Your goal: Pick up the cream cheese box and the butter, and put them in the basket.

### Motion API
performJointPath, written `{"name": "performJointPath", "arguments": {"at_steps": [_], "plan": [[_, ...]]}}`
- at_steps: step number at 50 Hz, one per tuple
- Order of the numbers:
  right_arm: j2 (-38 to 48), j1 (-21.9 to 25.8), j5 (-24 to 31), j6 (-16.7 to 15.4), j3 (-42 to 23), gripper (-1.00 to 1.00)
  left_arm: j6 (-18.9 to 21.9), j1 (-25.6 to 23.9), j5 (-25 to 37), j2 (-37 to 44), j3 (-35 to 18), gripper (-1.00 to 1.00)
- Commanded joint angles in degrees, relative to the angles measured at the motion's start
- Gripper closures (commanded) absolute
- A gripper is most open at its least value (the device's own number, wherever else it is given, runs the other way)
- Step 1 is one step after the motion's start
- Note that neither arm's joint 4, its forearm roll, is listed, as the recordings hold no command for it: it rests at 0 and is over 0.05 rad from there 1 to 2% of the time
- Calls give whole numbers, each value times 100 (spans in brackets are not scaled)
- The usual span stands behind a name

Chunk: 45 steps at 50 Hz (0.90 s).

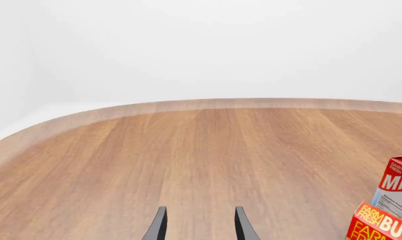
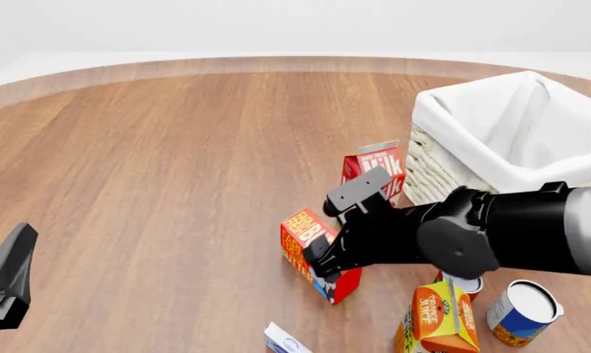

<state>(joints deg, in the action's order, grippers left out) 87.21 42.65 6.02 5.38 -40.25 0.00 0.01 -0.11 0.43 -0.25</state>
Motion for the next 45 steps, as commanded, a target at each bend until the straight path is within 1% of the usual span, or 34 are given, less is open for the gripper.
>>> {"name": "performJointPath", "arguments": {"at_steps": [1,10,28,37,45], "plan": [[129,52,-99,82,7,-100,1,0,0,0,0,-100],[170,89,-175,154,62,-100,0,0,0,-1,0,-100],[176,55,-221,170,126,-100,0,-1,0,0,0,-100],[329,88,-370,216,154,-100,0,-1,0,0,0,-100],[455,64,-447,196,120,-100,0,-1,0,0,0,-100]]}}
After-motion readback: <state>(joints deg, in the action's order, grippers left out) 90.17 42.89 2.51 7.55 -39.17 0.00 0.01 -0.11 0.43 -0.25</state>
